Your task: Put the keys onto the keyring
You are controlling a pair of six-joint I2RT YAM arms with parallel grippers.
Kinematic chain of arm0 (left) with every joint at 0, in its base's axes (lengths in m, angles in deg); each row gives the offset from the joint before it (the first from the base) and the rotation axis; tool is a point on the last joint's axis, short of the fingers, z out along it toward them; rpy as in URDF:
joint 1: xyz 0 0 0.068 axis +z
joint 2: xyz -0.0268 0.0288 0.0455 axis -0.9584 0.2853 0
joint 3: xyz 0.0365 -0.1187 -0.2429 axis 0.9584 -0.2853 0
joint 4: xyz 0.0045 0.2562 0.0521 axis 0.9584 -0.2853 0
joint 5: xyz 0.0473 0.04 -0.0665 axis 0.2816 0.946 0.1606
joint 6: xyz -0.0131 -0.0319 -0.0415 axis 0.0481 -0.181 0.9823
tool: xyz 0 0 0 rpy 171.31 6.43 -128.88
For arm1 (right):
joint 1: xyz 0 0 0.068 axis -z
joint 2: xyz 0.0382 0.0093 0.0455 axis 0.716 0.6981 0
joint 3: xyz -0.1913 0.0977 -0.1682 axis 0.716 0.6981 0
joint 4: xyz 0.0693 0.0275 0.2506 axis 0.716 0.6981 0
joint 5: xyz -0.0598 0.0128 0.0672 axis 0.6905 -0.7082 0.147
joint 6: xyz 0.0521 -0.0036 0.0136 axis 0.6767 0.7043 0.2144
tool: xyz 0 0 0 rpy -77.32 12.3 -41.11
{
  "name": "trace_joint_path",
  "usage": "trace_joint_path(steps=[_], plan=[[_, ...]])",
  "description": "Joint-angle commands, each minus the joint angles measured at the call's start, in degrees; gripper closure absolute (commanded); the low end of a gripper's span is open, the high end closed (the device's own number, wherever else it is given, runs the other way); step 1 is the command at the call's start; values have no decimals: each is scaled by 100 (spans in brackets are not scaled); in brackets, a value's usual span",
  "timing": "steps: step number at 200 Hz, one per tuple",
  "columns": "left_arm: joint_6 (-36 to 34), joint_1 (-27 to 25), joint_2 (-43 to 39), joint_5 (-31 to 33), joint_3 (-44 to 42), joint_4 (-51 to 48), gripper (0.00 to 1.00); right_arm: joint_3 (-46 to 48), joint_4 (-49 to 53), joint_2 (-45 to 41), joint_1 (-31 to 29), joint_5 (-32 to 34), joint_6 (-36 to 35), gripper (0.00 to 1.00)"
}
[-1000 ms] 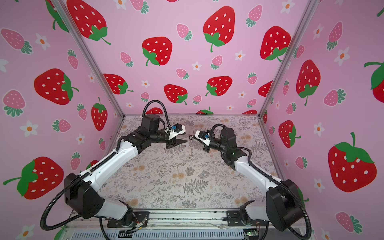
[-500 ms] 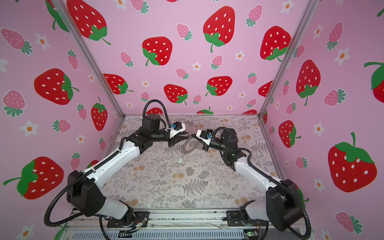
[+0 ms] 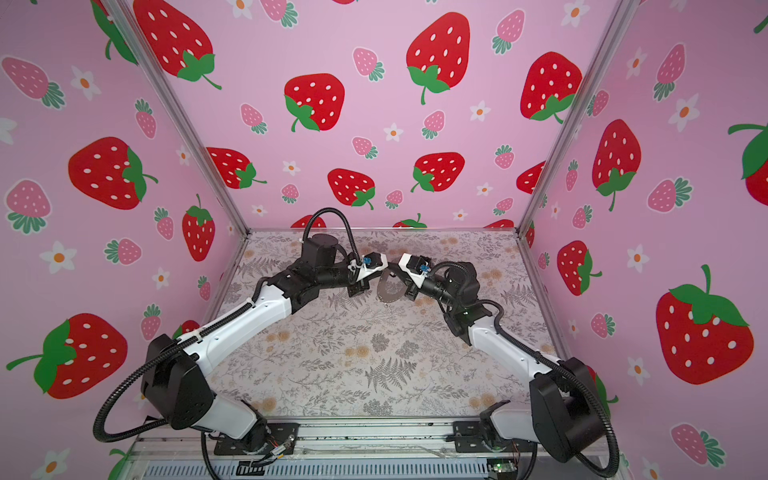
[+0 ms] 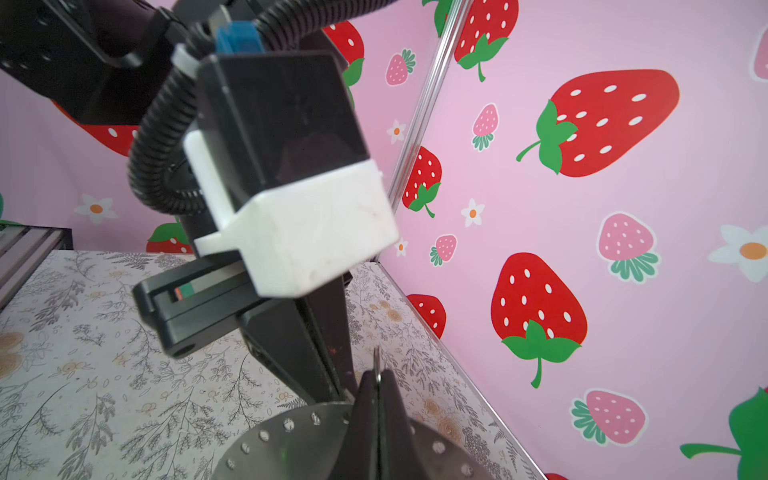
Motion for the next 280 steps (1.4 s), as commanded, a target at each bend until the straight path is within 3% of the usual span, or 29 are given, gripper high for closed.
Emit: trace_joint_path(steps=[1,7,17,36,83,144,258,280], plan=[[-119,-166,95,83,-19,257,96,11,-539,45,32,290,245,100],[-45,-167,105,63,7,257,82,27,-548,42,32,278,216,100],[12,-133,89,75,-12,256,69,60,-545,18,32,248,169,100],[151,95,-40,-113,-90,265,61,107,-532,3,71,99,102,100],[755,911,-262,-1757,-135,468,63,123,-669,55,155,-622,122,100],[846,950,-158,-3155,128,557,64,83,-674,118,173,-1081,105,100],[828,852,121,-3546,347,478,76,83,-717,126,171,-1420,182,100],[562,784,214,-3502,487,61,80,70,-780,127,173,-1455,201,100]])
